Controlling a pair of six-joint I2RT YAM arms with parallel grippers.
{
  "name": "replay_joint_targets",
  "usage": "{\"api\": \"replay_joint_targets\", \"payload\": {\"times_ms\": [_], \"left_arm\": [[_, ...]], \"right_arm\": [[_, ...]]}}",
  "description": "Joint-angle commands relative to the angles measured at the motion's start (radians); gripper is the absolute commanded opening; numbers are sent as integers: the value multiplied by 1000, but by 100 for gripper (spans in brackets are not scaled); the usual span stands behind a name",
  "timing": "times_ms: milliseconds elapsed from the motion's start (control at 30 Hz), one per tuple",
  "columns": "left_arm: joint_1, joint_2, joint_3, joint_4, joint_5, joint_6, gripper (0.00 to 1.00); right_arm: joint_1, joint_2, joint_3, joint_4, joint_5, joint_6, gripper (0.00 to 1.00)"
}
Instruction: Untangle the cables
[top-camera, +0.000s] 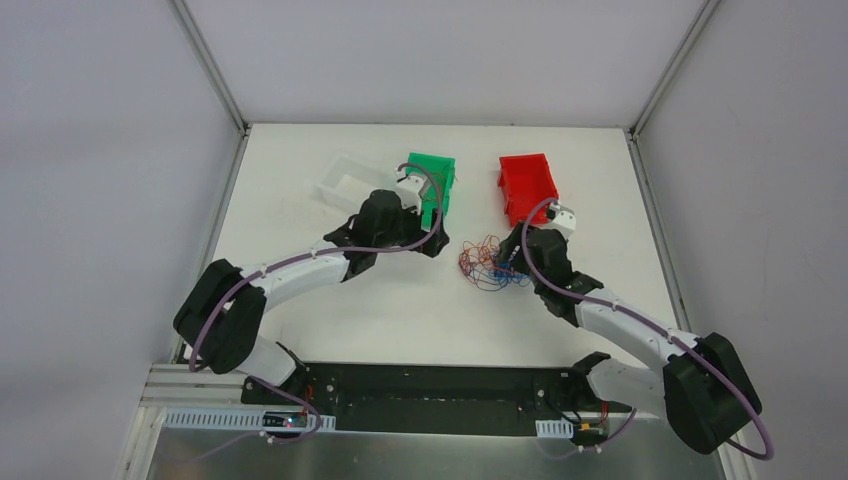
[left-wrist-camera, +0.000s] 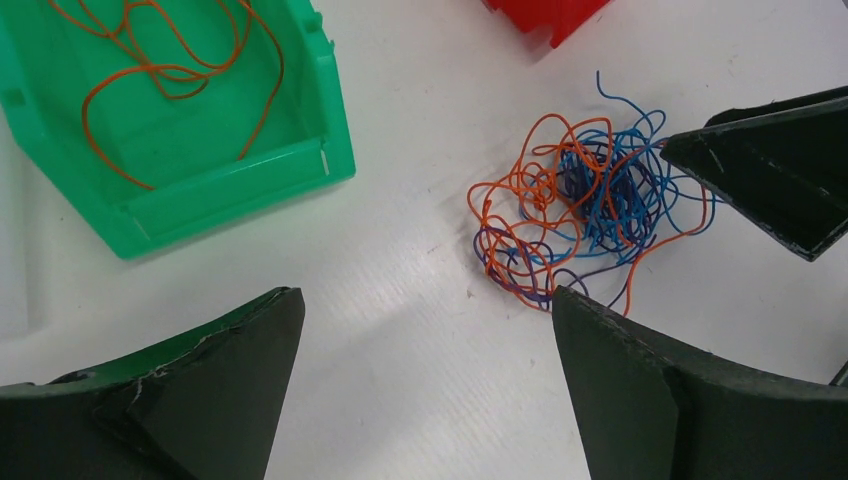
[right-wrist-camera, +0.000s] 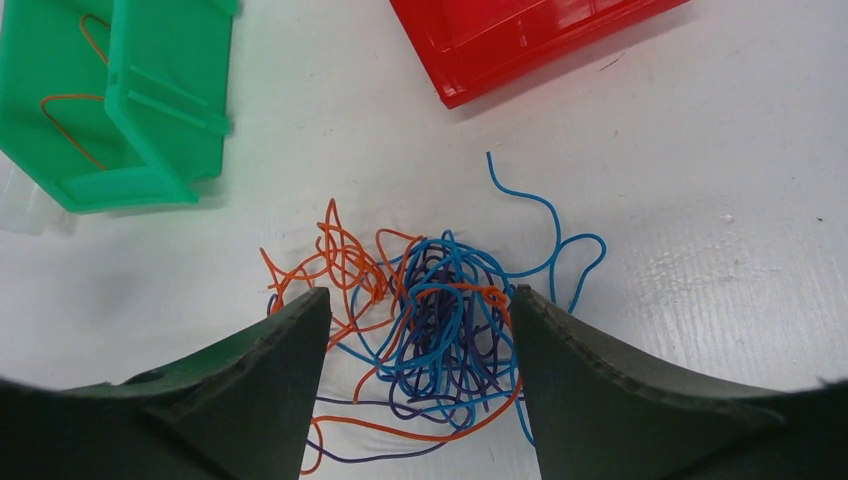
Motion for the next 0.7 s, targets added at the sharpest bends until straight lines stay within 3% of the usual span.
{"api": "replay_joint_targets", "payload": {"times_ms": [0,133,233,433,533,667], "left_arm": [[-8,66,-38,229,50,33,99],[-20,96,-53,277,61,27,98],[-24,80,-84,291,31,18,98],[-32,67,-109,312,12,27,98],[-32,58,-112,307,-14,17,97],[-32,62,-122,314,-17,-8,97]], "right_arm": [[-9,20,47,16,80,42,69],[-24,69,60,-12,171,112,67],[-78,102,77,-59,155,173,65],[-160,179,68,-4,-99,227,63],[-142,239,54,123,-254,242,64],[-74,339,111,153,-360,228,64]]}}
